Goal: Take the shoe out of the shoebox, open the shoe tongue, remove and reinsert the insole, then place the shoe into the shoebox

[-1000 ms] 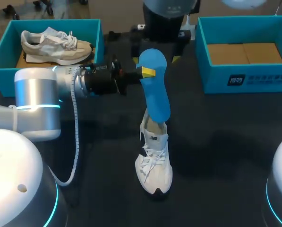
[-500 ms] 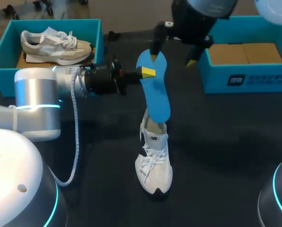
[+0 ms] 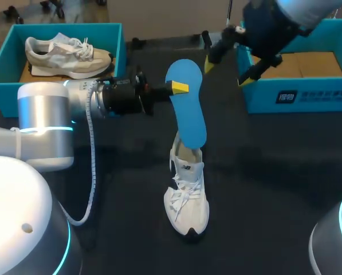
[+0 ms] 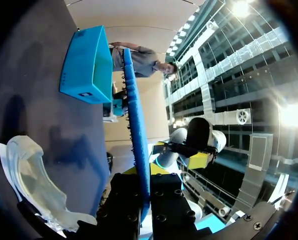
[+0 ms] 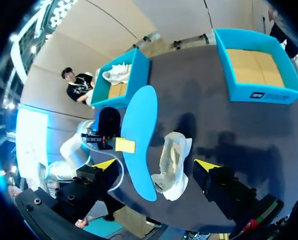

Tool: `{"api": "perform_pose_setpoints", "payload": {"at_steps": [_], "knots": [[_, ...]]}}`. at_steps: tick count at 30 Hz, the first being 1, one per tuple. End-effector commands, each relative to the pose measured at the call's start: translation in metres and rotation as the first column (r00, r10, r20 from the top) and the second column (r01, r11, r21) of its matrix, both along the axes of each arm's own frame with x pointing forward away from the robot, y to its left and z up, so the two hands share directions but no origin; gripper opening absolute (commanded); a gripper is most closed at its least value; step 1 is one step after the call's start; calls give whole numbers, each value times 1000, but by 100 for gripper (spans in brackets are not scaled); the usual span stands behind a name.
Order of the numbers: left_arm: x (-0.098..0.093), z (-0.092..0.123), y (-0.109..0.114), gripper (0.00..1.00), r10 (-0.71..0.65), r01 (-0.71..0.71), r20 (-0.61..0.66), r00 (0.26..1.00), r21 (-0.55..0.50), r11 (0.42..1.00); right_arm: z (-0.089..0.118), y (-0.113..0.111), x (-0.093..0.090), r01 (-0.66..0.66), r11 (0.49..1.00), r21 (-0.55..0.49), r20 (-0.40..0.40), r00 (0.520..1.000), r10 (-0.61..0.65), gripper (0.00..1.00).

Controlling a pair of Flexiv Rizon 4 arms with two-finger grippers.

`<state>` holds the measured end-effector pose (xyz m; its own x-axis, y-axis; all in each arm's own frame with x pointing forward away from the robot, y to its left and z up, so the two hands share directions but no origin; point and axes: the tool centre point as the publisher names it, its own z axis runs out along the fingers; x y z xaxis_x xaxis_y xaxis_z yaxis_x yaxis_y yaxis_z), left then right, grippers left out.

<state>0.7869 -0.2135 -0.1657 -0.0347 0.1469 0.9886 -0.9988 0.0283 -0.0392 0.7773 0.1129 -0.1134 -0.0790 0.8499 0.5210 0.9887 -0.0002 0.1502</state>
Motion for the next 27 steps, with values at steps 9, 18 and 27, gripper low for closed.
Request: {"api": "perform_pose_setpoints", "payload": {"at_steps": [9,18,27], "knots": [[-1,0,0,0,3,-3,0,1000,1,1000,-4,-5,1,-45,956,289,7,999,45,100],[-1,0,0,0,3,-3,0,1000,1,1000,-23,-15,13,-78,913,401,3,996,84,100],[-1,0,0,0,3,-3,0,1000,1,1000,-29,-31,19,-96,859,502,23,995,98,100]]}}
